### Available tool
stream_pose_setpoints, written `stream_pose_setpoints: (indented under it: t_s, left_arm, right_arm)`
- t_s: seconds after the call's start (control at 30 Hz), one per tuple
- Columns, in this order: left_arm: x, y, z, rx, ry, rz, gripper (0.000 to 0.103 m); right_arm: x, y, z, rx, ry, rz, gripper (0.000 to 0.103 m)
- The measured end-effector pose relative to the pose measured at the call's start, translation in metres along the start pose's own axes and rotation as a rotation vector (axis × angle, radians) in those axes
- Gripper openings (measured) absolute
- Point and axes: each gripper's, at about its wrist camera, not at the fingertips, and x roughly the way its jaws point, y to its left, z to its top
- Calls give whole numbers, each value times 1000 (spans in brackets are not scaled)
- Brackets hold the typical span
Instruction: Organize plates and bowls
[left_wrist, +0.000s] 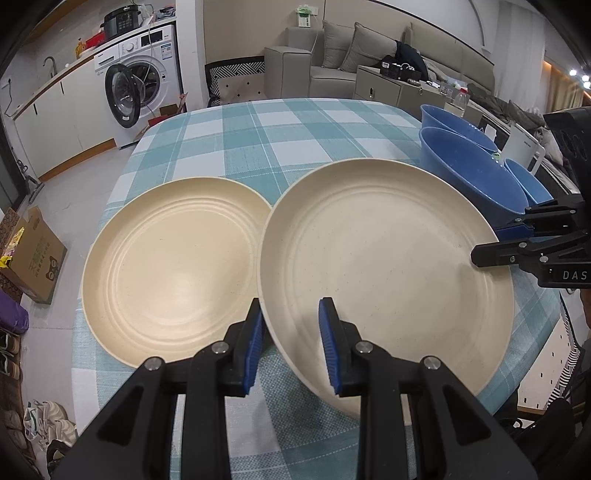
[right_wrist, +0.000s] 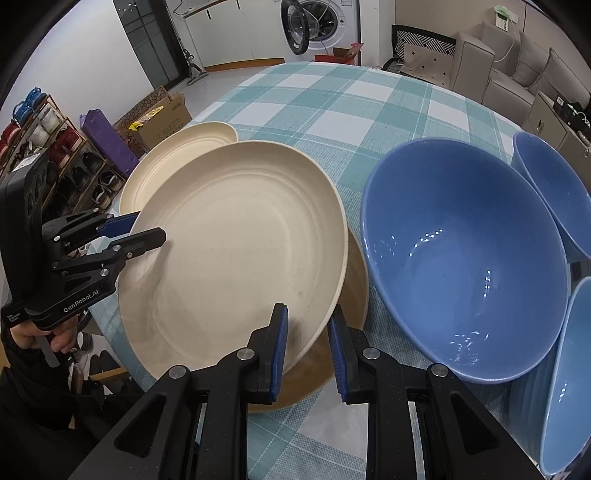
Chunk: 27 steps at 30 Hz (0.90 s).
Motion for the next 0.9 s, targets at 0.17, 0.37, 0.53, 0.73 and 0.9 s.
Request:
stream_pose_setpoints:
  t_s: [0.17,0.37,0.53,0.73,0.9]
  left_arm:
    - [1,-6,-2,13,2,9,27]
    - [1,-11,-2,27,7,16,27]
    - [3,-16,-2,44,10,25,27]
    - [6,-22,-2,67,13,44,27]
    - [8,-25,-4,82,14,67,27]
  right_arm:
    - [1,-3,-1,1,3,-20,23]
    - [1,-3,-2,-4,3,-40,23]
    - [2,-5,-4,-1,8,-52,23]
    - [4,-6,-7,-5,11,-73,23]
    - [10,-5,-7,-9,28,-79,23]
